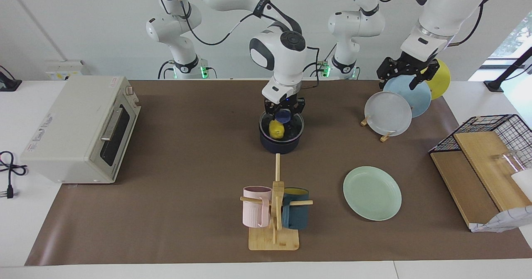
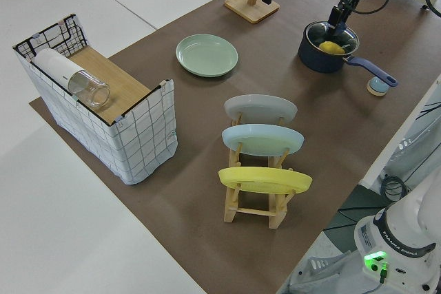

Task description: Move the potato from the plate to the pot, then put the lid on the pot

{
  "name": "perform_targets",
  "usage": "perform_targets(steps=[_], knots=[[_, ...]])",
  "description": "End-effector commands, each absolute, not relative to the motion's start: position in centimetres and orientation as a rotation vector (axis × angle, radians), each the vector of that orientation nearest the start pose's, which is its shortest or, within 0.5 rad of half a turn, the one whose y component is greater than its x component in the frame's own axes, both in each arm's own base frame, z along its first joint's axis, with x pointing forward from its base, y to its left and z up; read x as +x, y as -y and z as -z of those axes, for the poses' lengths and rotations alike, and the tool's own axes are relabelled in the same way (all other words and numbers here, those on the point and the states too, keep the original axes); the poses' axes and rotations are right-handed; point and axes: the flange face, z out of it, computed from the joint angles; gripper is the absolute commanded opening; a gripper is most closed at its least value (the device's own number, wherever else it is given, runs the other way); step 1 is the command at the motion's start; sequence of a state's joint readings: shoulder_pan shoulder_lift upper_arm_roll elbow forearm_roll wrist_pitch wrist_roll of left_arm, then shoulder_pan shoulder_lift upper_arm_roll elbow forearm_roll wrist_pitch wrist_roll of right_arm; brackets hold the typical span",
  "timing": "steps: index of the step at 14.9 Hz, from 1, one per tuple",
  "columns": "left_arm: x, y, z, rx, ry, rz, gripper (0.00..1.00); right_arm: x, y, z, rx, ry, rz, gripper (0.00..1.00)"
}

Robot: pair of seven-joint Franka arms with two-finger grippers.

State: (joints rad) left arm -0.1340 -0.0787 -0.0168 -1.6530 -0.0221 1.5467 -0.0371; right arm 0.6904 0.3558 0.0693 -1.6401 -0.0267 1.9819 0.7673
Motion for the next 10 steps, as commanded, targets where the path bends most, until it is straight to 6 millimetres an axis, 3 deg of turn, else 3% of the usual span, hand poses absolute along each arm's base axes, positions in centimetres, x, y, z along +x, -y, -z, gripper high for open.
perform_targets(steps=[1, 10], knots=[[52.34, 7.23, -63.03, -3.142, -0.159, -0.032, 1.0, 47.49, -44.21, -40.89, -3.151, -0.006, 0.006, 0.0], [52.18, 7.41, -62.8, -3.145, -0.15, -0.037, 1.0, 46.78, -43.96, -39.95, -3.182, 0.039, 0.049, 0.0]])
